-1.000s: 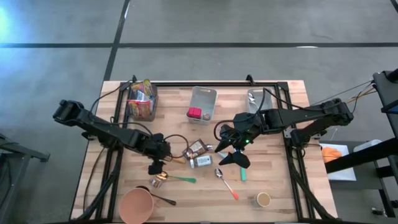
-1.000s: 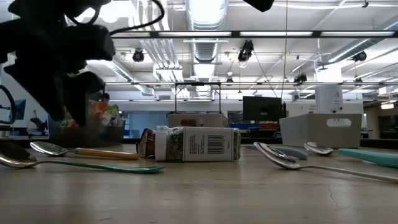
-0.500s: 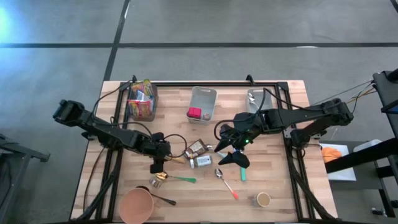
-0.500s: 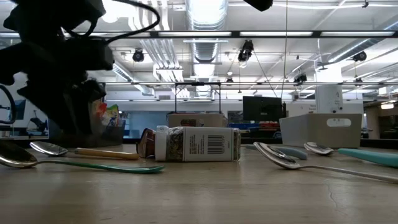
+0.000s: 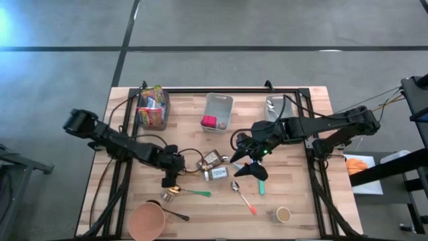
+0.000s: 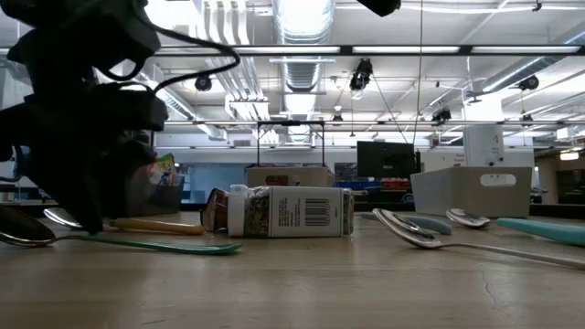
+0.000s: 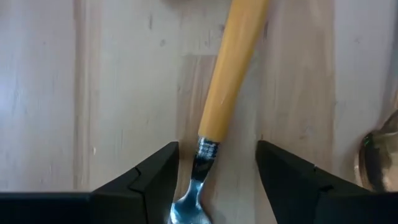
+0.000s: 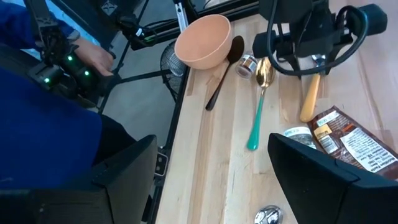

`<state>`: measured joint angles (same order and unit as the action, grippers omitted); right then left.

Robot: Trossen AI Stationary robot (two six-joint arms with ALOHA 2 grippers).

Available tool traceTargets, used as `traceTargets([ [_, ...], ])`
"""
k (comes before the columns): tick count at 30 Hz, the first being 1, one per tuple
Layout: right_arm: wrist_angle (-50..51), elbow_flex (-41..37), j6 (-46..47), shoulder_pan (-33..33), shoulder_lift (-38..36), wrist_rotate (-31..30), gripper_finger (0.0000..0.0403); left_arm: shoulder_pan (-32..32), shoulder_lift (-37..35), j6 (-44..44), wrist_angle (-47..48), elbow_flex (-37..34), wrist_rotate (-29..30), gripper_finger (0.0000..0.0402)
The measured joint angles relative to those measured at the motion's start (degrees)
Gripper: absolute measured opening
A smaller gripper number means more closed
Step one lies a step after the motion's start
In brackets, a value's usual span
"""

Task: Pick & Place Food Item
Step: Put the yellow spoon into the right gray bin

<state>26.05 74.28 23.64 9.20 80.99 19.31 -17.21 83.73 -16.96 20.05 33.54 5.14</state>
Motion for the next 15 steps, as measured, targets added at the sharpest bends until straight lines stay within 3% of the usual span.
traceTargets([
  [8,0.21,0.0,1.51,0.03,0.0,0.02,0.0302,0.0,3.58,4.17,-0.17,2.35,-0.66,0.0202],
  [11,0.21,0.0,1.51,0.03,0.0,0.02,0.0302,-0.02,3.54,4.82,-0.32,2.29,-0.91,0.0156],
  [15,0.21,0.0,1.51,0.03,0.0,0.02,0.0302,-0.05,3.6,4.53,-0.37,2.25,-1.23,0.0065],
])
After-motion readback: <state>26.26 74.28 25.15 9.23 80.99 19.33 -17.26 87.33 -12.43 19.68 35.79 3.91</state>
